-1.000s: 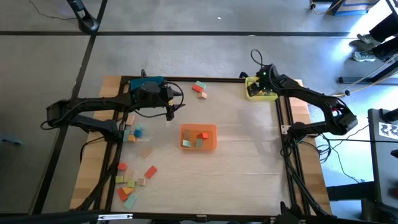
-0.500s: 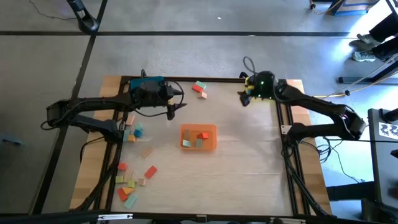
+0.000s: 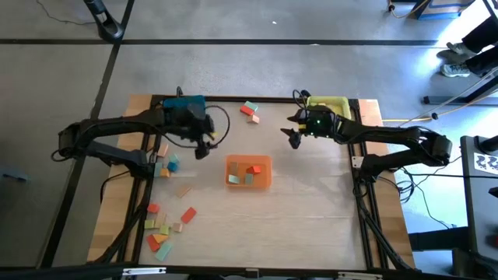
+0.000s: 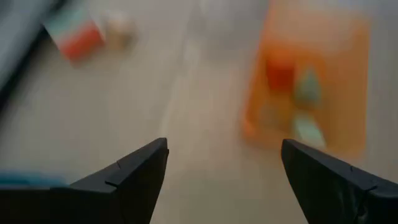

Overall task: Sort blocks by size
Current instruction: Put the light blue cube block into the yellow bin

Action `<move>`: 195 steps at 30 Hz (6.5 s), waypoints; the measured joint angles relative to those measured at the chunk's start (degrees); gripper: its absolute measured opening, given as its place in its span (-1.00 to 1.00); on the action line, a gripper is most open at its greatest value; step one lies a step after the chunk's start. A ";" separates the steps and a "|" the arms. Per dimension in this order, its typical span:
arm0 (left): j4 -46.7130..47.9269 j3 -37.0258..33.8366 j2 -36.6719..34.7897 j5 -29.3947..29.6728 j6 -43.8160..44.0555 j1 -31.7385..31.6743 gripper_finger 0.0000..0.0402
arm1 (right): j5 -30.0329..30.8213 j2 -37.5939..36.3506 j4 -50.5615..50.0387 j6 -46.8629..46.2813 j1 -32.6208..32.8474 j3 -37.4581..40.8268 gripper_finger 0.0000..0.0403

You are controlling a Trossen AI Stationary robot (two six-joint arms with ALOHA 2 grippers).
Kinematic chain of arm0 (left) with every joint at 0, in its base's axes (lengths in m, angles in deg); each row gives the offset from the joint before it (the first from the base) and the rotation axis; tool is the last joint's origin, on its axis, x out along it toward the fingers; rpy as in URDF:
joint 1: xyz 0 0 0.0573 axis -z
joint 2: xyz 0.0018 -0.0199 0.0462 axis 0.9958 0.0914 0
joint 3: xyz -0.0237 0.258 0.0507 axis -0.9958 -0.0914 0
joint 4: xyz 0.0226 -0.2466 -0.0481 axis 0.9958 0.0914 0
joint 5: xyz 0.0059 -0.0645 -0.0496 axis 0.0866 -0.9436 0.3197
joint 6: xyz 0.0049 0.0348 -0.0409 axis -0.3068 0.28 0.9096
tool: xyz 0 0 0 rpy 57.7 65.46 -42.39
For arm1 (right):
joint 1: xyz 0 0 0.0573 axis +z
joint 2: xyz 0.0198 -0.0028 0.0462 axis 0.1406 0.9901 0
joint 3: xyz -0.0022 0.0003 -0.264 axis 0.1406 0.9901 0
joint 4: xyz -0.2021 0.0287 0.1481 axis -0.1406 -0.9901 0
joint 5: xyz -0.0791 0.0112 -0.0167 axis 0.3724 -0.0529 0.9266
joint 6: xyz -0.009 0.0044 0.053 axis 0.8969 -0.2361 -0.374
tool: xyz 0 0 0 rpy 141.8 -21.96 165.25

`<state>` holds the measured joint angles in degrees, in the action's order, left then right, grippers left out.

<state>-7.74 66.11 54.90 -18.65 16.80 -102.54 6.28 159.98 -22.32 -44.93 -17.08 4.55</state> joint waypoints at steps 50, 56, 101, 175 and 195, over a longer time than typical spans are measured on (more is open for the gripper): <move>23.88 -11.02 23.60 5.99 16.87 -4.67 -0.17 | 0.32 8.19 5.25 1.54 0.41 -0.06 0.40; 24.04 -10.27 23.58 5.99 12.96 -4.67 -0.40 | 0.43 8.19 3.50 -1.36 0.41 -0.05 0.40; -54.54 -3.69 13.54 -20.34 12.80 -2.51 -0.31 | 2.44 9.46 31.64 58.71 16.67 -6.93 0.40; -38.95 -10.88 8.02 -7.16 5.10 -12.34 0.10 | 25.50 3.43 -33.34 8.19 -12.90 -15.61 -0.34; -39.64 -10.88 8.04 -7.19 1.80 -10.20 0.10 | 18.91 4.72 -37.27 -2.93 -29.65 -11.33 -0.25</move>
<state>-47.39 55.23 62.94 -25.84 18.60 -112.74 25.20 164.70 -59.59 -47.87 -46.73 -6.78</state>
